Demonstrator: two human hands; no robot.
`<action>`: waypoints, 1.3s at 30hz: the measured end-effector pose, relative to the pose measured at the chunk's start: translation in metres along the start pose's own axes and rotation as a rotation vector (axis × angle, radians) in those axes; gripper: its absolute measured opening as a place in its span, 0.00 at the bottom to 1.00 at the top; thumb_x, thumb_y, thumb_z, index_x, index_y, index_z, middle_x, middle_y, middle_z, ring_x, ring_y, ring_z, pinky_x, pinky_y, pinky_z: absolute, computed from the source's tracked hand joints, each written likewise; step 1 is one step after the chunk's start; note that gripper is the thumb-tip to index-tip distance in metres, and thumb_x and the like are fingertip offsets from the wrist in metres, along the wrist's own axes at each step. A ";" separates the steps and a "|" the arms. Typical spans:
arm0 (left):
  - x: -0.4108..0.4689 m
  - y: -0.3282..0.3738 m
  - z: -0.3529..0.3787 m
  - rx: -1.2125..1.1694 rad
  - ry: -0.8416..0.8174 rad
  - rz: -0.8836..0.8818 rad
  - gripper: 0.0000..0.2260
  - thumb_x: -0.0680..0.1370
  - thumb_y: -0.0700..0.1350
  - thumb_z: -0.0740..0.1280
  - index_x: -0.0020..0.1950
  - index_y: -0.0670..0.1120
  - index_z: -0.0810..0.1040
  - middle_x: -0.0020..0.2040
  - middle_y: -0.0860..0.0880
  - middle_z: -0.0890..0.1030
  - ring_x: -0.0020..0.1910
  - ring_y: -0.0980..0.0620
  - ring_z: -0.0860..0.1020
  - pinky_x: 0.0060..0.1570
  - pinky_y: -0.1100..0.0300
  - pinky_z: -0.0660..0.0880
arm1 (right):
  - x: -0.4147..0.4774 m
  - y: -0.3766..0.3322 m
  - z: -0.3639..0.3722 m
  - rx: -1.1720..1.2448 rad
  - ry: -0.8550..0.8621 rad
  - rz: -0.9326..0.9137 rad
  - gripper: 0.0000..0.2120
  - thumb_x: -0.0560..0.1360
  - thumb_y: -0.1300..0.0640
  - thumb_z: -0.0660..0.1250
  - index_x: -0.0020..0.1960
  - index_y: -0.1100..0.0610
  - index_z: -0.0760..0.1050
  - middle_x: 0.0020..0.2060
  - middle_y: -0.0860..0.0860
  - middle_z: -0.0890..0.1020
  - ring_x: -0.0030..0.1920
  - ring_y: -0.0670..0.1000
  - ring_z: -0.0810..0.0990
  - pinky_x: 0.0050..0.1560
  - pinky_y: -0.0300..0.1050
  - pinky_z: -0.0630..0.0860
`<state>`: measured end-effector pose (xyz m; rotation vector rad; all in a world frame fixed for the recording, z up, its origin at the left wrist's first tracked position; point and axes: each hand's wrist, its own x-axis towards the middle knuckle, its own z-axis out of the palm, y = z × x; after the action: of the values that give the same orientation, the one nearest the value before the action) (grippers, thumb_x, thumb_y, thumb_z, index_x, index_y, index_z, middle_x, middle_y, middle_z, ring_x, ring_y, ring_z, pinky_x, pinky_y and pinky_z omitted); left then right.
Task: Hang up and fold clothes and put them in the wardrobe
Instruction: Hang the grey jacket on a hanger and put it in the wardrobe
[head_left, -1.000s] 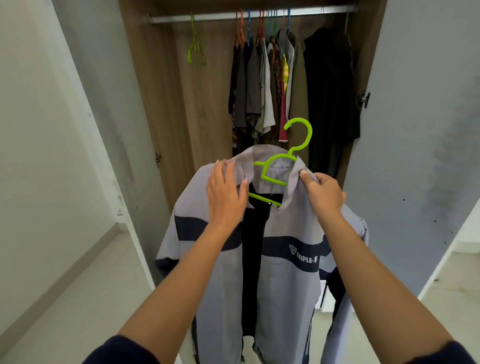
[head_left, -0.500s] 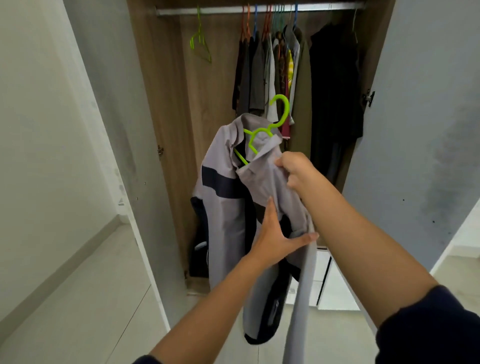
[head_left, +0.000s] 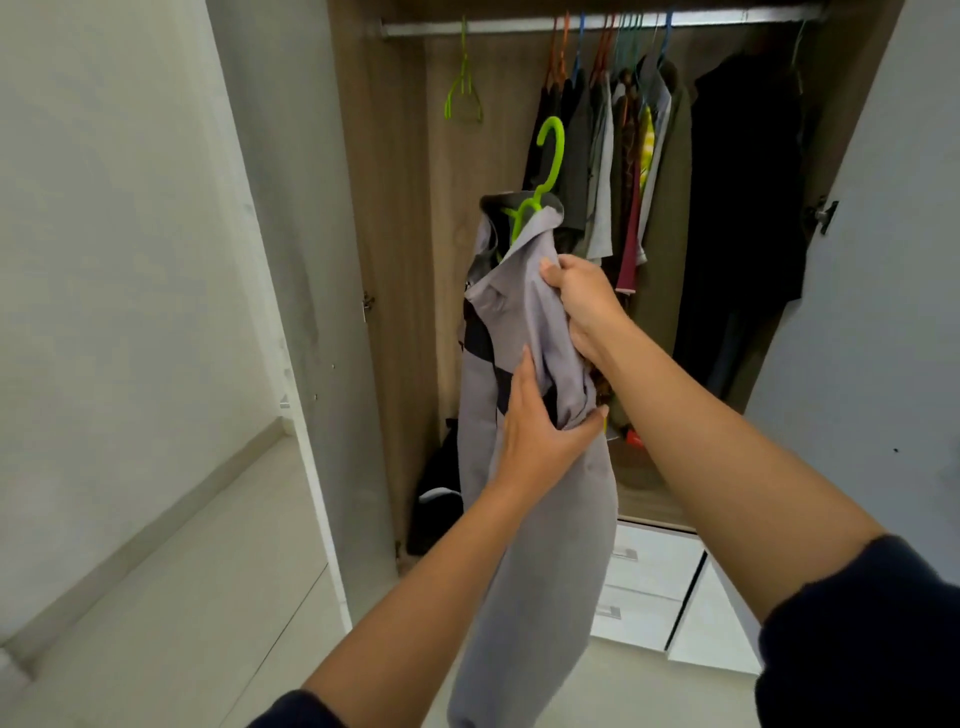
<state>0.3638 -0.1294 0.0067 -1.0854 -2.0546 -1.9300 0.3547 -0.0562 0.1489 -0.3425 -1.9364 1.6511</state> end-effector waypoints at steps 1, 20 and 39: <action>0.008 -0.005 -0.003 0.002 0.014 -0.003 0.45 0.66 0.64 0.71 0.76 0.54 0.51 0.72 0.54 0.64 0.71 0.56 0.65 0.68 0.49 0.68 | 0.005 -0.003 0.004 -0.005 -0.004 -0.027 0.11 0.81 0.58 0.56 0.50 0.65 0.73 0.41 0.57 0.71 0.43 0.54 0.71 0.44 0.48 0.67; 0.287 -0.090 -0.024 -0.009 -0.007 0.087 0.37 0.67 0.58 0.69 0.70 0.43 0.63 0.64 0.46 0.72 0.63 0.52 0.73 0.64 0.52 0.71 | 0.258 -0.016 0.062 0.041 0.123 -0.159 0.18 0.79 0.61 0.56 0.32 0.55 0.58 0.28 0.52 0.60 0.28 0.49 0.60 0.32 0.43 0.59; 0.563 -0.137 -0.016 -0.005 -0.136 0.304 0.33 0.70 0.56 0.69 0.71 0.47 0.65 0.67 0.46 0.71 0.66 0.51 0.71 0.66 0.51 0.69 | 0.502 -0.055 0.070 0.025 0.299 -0.278 0.15 0.80 0.59 0.57 0.34 0.55 0.63 0.29 0.52 0.64 0.31 0.50 0.66 0.38 0.44 0.64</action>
<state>-0.1331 0.0965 0.2003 -1.4696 -1.8171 -1.7557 -0.0817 0.1432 0.3223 -0.2787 -1.6560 1.3588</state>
